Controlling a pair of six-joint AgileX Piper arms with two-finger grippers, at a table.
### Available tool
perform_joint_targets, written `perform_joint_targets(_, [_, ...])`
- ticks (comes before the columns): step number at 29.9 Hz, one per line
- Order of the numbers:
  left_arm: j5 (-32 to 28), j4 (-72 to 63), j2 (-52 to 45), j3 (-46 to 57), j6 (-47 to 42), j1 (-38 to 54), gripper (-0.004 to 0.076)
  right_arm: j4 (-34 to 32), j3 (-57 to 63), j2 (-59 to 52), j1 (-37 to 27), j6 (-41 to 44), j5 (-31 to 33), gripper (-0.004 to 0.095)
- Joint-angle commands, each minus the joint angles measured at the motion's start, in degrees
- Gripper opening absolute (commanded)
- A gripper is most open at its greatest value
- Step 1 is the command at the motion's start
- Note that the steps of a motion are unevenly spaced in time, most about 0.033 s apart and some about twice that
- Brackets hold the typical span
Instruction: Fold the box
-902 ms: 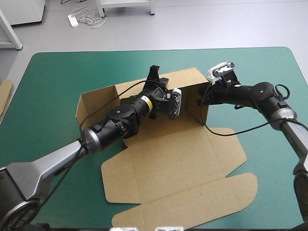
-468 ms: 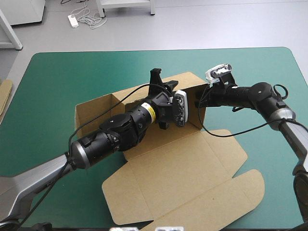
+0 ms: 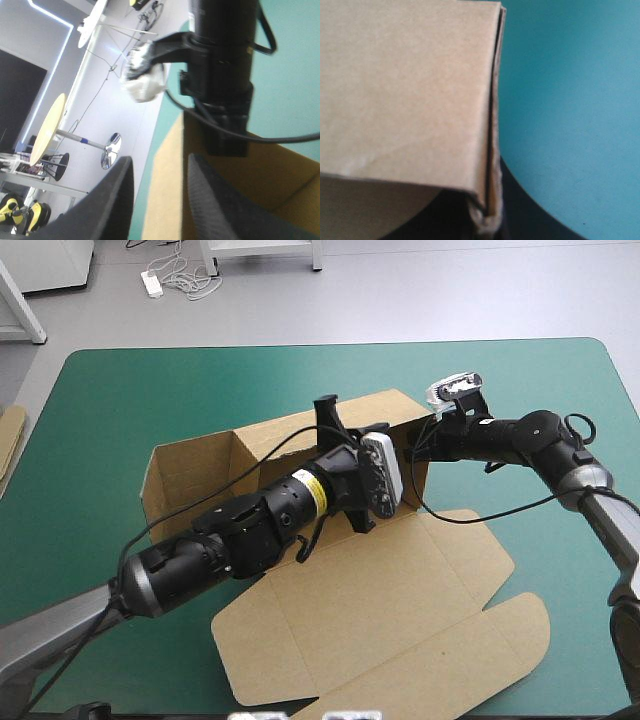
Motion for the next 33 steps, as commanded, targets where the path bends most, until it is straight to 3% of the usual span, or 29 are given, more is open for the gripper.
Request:
perform_joint_targets(1, [-0.6,0.5,-5.6,-5.2,-7.8,4.9,0.0265,-1.8,-1.2,-2.1,-0.3,1.4,-1.8,-0.0011])
perform_joint_targets(6, [0.0,-0.5,-6.2,-12.0,-16.9,20.4,0.0265,-2.8,-1.2,-2.3,-0.3,3.3,-1.8,-0.0011])
perform_joint_targets(10, [3.5,-10.8,-5.9,-16.4,-17.9,35.3,0.0265,-2.9,-2.3,-2.3,-0.3,4.4,-1.8,-0.0011])
perform_joint_targets(14, [8.5,-26.2,-5.9,-16.5,-13.2,49.2,0.0265,-6.1,-4.2,-2.3,-0.3,8.4,-1.3,-0.0011])
perform_joint_targets(18, [13.9,-42.1,-4.7,-16.4,-2.1,60.2,0.0264,-13.2,-8.1,-2.3,-0.3,15.5,1.0,-0.0011])
perform_joint_targets(24, [17.4,-50.7,-2.9,-16.4,4.0,67.9,0.0264,-24.5,-16.3,-2.3,-0.3,27.2,7.4,-0.0011])
perform_joint_targets(33, [20.7,-50.6,-0.7,-16.4,4.7,68.6,0.0260,-39.7,-26.5,1.1,-0.3,39.3,18.8,-0.0011])
